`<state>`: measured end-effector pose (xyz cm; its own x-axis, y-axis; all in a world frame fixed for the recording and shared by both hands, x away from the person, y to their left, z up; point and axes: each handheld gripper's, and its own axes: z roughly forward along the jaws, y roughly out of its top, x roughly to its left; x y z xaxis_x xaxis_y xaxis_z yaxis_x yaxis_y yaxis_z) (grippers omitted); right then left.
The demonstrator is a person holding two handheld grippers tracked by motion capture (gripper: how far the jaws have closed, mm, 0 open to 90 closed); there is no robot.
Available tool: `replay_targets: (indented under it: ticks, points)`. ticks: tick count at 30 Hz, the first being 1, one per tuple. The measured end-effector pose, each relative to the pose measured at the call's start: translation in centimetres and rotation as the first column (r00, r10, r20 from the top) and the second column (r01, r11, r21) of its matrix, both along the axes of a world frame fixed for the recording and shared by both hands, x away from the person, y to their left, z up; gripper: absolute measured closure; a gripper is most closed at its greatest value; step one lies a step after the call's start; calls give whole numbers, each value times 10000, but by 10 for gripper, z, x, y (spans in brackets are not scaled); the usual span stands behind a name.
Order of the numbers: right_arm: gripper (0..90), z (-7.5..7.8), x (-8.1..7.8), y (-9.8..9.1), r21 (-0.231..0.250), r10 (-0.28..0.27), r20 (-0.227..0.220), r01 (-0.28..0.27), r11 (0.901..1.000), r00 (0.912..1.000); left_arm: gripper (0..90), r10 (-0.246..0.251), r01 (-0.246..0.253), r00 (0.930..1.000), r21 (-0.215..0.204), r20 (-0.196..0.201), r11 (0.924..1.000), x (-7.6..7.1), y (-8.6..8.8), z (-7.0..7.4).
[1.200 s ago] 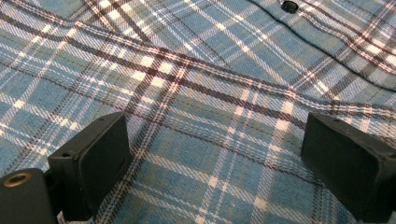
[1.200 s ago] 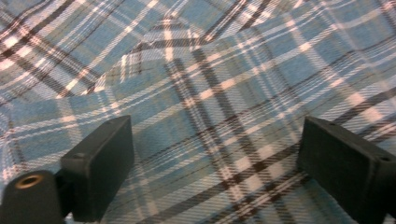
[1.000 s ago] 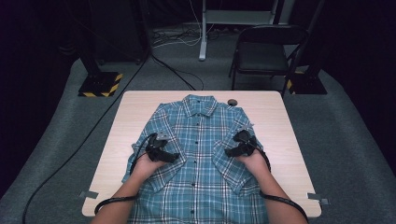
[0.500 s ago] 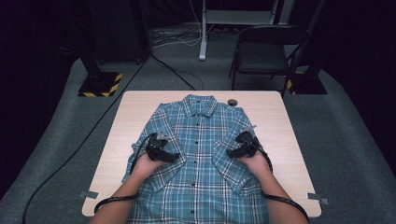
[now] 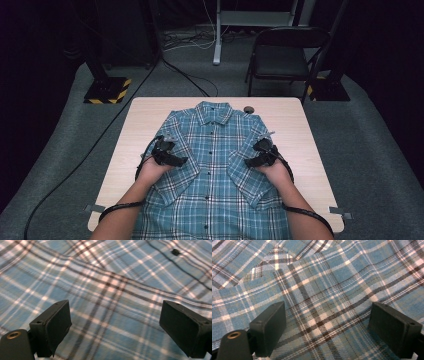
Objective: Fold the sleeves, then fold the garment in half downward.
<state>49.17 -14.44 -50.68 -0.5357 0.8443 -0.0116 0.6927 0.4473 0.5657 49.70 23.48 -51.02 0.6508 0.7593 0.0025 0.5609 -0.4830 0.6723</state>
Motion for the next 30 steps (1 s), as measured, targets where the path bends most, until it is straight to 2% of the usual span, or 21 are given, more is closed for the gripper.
replay_targets:
  ticks: [2, 5, 7, 9, 13, 18, 25, 26, 30]
  points:
    - [131, -2, -1, 0, 24, 22, -27, -22, 10000, 10000, 100, 213, -214, 9997, -77, -105, 9997, 2, 4, 0]
    - [122, -4, -4, 0, 88, 15, 47, -15, 10000, 10000, 98, 390, -390, 9992, 79, -82, 9992, 4, 8, -2]
    - [111, -6, -5, -1, 211, -14, 174, 11, 9998, 9998, 93, 514, -510, 9985, 186, -211, 9985, 4, 9, -8]
    - [107, -7, -6, -1, 265, -10, 233, 3, 9996, 9997, 75, 535, -534, 9986, 39, -46, 9986, 3, 11, -12]
    - [114, -3, -4, -1, 211, 56, 92, -58, 9998, 9999, 83, 502, -496, 9985, 231, -235, 9985, 4, 10, -9]
    - [137, 4, 1, -6, 468, -127, 112, 122, 9988, 9999, 93, 581, -570, 9980, 400, -249, 9976, 8, 12, -5]
    - [172, 6, 13, -9, 184, -187, -126, 190, 9997, 9997, 98, 921, -891, 9947, 642, -460, 9940, 18, 18, -5]
    - [180, 7, 15, -9, 196, -226, -110, 228, 9995, 9997, 97, 957, -928, 9940, 546, -526, 9942, 19, 19, -6]
    - [235, 12, 22, -13, 358, -525, -86, 528, 9980, 9986, 90, 997, -981, 9943, 412, -368, 9943, 18, 21, -8]
